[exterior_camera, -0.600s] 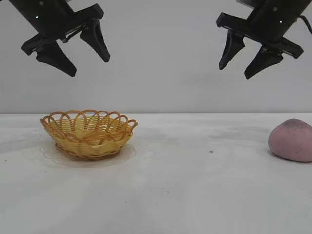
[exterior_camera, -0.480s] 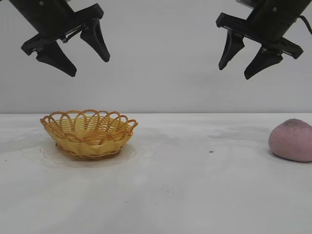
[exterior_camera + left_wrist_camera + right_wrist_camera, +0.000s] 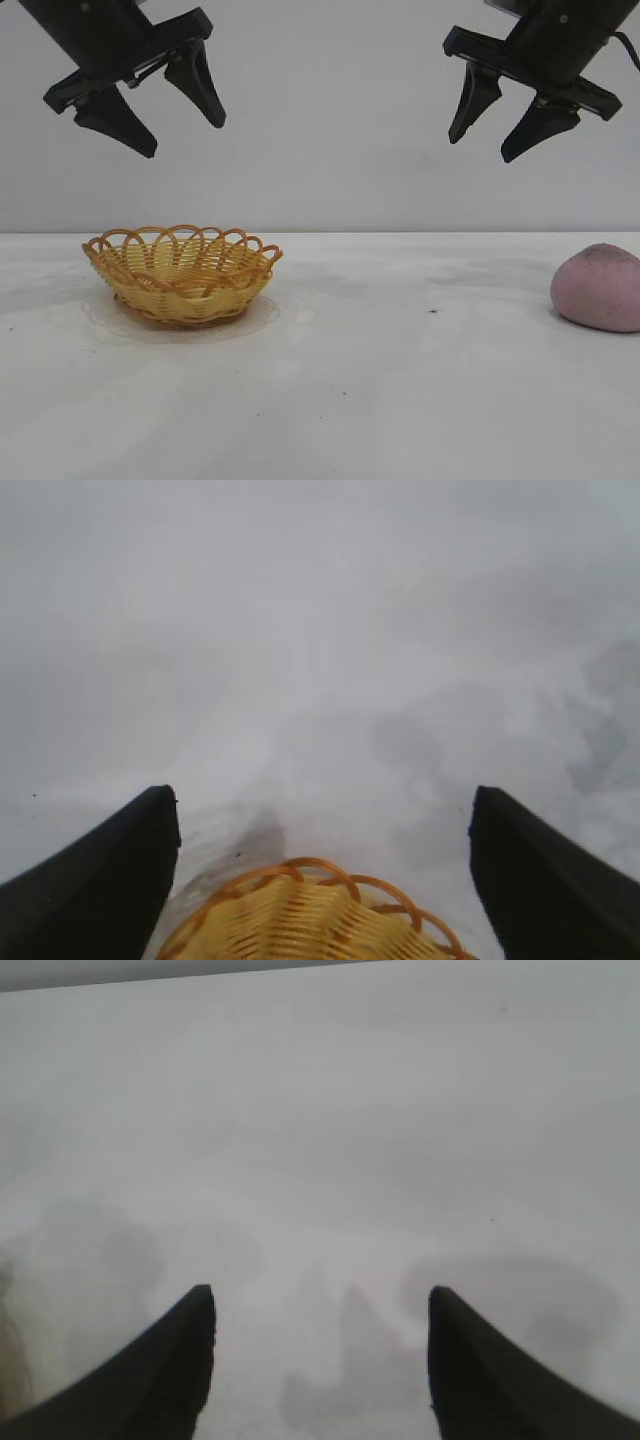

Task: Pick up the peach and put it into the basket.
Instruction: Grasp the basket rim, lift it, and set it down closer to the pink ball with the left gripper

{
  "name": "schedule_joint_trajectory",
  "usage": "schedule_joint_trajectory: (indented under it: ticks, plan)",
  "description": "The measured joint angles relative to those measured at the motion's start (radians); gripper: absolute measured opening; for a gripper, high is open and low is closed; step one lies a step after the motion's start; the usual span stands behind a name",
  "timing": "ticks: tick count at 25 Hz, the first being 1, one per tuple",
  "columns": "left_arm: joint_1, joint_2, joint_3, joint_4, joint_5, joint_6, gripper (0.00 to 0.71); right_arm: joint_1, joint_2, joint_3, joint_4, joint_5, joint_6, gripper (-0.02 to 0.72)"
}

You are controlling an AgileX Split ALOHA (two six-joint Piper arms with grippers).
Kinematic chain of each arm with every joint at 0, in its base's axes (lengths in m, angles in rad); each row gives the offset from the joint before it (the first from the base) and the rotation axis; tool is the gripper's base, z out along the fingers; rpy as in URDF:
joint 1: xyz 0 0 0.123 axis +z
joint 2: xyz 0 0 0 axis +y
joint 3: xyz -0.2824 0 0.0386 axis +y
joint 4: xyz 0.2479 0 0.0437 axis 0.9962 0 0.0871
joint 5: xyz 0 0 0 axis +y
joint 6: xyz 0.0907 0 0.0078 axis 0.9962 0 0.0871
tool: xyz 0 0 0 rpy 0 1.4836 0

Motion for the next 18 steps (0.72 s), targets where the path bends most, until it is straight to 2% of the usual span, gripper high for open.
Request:
schedule_joint_trajectory:
  ticks: [11, 18]
  plan:
    - [0.000, 0.000, -0.151, 0.498, 0.356, 0.000, 0.529, 0.000, 0.000, 0.000, 0.000, 0.000, -0.004, 0.451]
    - [0.000, 0.060, -0.297, 0.586, 0.529, -0.028, 0.529, 0.000, 0.000, 0.000, 0.000, 0.000, -0.009, 0.451]
